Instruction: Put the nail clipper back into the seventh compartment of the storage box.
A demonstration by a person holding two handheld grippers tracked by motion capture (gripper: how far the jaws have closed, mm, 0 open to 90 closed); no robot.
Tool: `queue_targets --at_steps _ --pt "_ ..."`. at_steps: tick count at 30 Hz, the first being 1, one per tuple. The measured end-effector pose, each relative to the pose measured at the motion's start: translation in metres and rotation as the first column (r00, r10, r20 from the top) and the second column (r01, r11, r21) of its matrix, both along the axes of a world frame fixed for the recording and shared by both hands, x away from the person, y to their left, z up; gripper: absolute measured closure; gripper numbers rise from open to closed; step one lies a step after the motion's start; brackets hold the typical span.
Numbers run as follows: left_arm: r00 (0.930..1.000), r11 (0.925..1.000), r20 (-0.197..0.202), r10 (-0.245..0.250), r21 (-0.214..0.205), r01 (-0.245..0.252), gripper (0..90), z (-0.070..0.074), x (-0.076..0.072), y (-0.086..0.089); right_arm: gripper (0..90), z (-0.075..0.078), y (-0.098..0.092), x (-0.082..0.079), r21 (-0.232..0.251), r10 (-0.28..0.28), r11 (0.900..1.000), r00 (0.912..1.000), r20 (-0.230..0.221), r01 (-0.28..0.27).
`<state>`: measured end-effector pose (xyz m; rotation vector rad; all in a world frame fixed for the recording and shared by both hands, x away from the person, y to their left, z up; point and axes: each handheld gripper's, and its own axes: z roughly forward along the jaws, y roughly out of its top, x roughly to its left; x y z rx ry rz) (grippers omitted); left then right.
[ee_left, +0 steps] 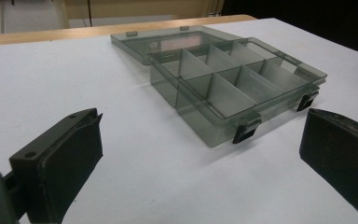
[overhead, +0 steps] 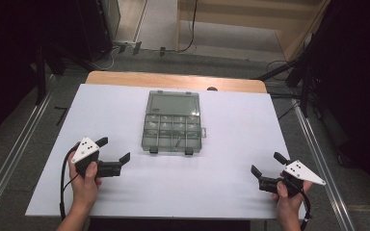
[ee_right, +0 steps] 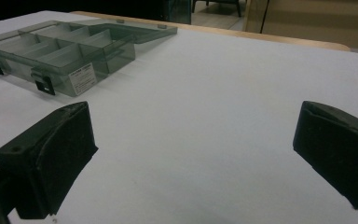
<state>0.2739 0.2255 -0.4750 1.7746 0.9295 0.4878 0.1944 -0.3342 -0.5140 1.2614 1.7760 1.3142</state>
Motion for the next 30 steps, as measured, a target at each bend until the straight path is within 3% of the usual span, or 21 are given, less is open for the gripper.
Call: queue_targets --at_steps 5,8,19,26,30 --pt "0.9998 0.9998 0.000 0.019 0.001 -0.019 0.0 -0.003 -0.004 0.011 0.0 0.000 0.000 0.000 0.001 -0.001 1.0000 1.0000 0.001 0.001" --pt "0.9994 0.9994 0.015 0.032 -0.018 -0.031 0.0 -0.003 -0.007 0.018 0.0 0.000 0.000 0.000 0.000 0.000 1.0000 1.0000 0.000 0.000" --pt "0.9962 0.9973 0.049 0.072 -0.019 -0.071 0.0 -0.006 -0.018 0.043 0.0 0.000 0.000 0.000 -0.001 0.002 1.0000 1.0000 -0.001 -0.002" --pt "0.9924 0.9961 0.087 0.087 -0.019 -0.086 0.0 -0.006 -0.025 0.059 0.0 0.000 -0.001 0.000 0.005 -0.003 1.0000 1.0000 -0.002 0.003" --pt "0.9925 0.9963 0.088 0.085 -0.021 -0.084 0.0 -0.008 -0.029 0.068 0.0 0.000 -0.002 0.000 0.007 -0.006 1.0000 1.0000 -0.002 0.006"
